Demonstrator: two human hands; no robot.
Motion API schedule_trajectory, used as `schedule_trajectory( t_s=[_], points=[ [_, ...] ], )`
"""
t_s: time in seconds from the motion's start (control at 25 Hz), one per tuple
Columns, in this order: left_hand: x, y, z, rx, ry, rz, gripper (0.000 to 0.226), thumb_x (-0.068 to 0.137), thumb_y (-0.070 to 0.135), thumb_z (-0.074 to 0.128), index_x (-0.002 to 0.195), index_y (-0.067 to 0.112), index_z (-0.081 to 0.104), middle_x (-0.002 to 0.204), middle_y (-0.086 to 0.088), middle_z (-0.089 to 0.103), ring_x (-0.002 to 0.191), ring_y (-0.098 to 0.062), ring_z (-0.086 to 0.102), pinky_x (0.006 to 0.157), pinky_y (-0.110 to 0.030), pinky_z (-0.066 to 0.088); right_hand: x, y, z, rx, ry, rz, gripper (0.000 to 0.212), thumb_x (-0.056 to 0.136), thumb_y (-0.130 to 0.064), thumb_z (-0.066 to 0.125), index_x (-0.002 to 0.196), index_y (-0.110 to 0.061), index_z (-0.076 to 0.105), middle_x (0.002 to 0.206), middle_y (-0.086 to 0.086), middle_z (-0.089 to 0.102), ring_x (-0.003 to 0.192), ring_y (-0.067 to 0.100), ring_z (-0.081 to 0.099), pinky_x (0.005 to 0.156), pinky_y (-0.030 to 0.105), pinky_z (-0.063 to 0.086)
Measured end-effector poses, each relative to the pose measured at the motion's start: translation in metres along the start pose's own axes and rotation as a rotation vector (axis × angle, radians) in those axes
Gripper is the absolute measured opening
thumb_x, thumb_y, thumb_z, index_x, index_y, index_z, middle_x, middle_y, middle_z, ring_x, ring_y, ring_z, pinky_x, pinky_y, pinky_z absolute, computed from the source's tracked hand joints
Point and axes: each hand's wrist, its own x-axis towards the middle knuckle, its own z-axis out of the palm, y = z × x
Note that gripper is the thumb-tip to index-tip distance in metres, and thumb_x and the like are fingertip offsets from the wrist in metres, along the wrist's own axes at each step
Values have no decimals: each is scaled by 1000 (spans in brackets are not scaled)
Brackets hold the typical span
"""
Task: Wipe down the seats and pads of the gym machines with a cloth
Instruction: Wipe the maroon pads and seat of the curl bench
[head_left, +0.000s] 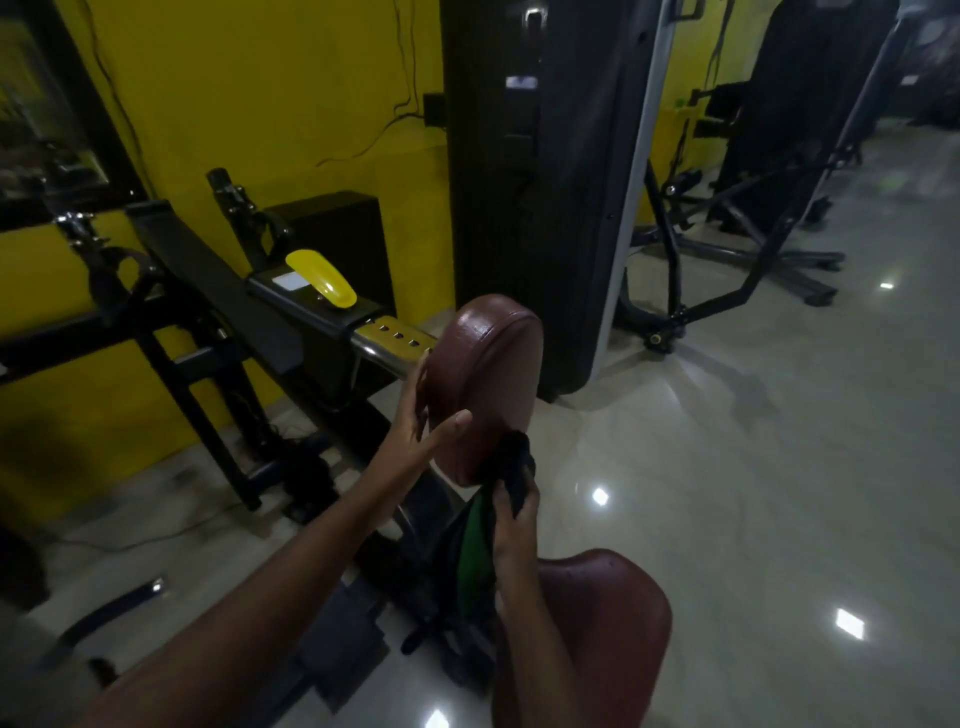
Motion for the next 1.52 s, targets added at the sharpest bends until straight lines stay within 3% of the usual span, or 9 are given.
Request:
schedule_trajectory(
  t_s=[0.12,0.28,0.44,0.56,0.68,0.8,1.08,1.36,1.52],
  points=[
    [-36,-5,8,-150,144,-72,118,52,80,61,147,26,17,153,8,21,140,-8,22,105,-23,28,-29,-16,-10,-54,-141,-85,43,96,-27,47,135,-30,29,136,-3,41,123,14,43,97,21,41],
    [-77,-15,35,-318,148,-118,64,68,60,59,125,33,47,131,6,53,122,-7,52,96,-19,44,-53,-47,-8,-188,-386,-100,32,98,-24,40,129,-31,33,120,-11,45,102,-3,50,74,0,42],
    [-82,1,56,-441,414,-140,30,80,35,66,108,30,56,104,6,65,93,-1,65,74,-11,50,-43,-82,-16,-429,-775,-185,38,101,-34,30,137,-24,36,139,-2,43,125,6,43,108,23,35],
    [-72,12,69,-438,703,-126,16,89,33,55,105,36,55,102,13,66,98,0,63,80,-15,51,-2,-127,-32,-791,-1029,-507,39,97,-30,44,135,-21,45,128,1,56,118,10,51,102,31,41],
    [-45,19,83,-264,1026,-111,60,72,66,57,122,33,48,132,-2,52,123,-19,49,107,-41,40,39,-172,-33,-931,-935,-1070,37,91,-37,42,120,-21,58,115,-2,62,110,10,50,96,27,40],
    [-8,41,90,-17,1163,-133,77,77,63,39,143,24,32,147,-7,29,136,-25,27,110,-30,20,83,-199,-7,-1041,-734,-1400,44,92,-43,31,116,-19,59,117,3,58,112,15,45,92,31,39],
    [64,66,102,391,1218,-317,65,82,71,13,140,46,28,146,-4,30,130,-27,30,104,-45,24,148,-169,29,-1146,-764,-1569,31,88,-27,39,78,-7,61,70,12,59,62,31,56,52,39,43],
    [55,16,97,-144,1360,-299,55,89,60,37,131,26,50,131,-1,44,117,-25,49,87,-30,35,142,-170,31,-1014,-753,-1581,43,90,-34,26,93,-11,62,83,8,62,75,24,55,62,39,45],
    [58,25,98,-24,1352,-149,54,85,65,42,128,32,51,129,5,43,109,-13,47,87,-30,38,141,-170,31,-1014,-744,-1573,47,89,-37,25,94,-9,62,84,10,62,75,27,56,62,37,43]
  ],
)
